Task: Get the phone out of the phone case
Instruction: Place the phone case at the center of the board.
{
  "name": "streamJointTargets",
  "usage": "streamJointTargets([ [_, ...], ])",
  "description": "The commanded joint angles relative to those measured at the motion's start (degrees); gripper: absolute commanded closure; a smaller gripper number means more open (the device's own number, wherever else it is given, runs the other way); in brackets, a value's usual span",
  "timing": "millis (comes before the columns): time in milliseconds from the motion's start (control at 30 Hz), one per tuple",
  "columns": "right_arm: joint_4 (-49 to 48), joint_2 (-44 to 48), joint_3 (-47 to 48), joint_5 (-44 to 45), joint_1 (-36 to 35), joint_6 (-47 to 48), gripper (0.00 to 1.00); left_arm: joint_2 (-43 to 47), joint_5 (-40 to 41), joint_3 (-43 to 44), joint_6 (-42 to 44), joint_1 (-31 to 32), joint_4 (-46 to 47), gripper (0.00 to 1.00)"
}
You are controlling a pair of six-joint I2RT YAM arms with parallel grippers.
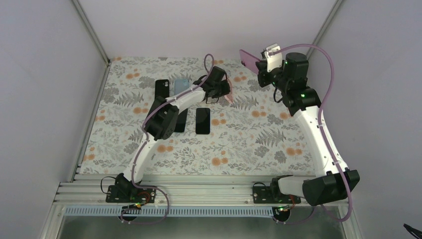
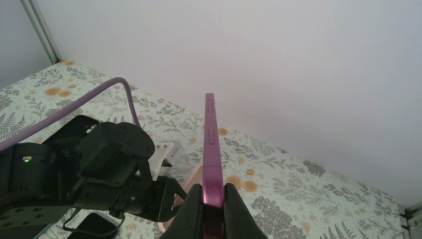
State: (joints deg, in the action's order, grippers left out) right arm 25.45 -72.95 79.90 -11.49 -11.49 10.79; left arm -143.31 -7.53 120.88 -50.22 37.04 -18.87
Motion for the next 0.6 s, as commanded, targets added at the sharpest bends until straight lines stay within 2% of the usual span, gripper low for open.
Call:
streamJointTargets([
  [0, -2.81, 1.25, 0.79, -1.26, 0.50, -1.28, 0.96, -1.04, 1.46, 1.98, -0.42, 0.56, 0.23, 0.81],
  [267, -2.69, 1.42, 0.78, -1.84, 0.65, -1.27, 0.96, 0.15, 3.38, 1.28, -0.77, 0.93, -1.73, 0.56],
  [567, -2.85, 1.88, 0.45, -2.02, 0.72, -1.29, 0.96, 1.85, 7.49, -0.03, 0.32, 1.02, -3.24, 0.43],
])
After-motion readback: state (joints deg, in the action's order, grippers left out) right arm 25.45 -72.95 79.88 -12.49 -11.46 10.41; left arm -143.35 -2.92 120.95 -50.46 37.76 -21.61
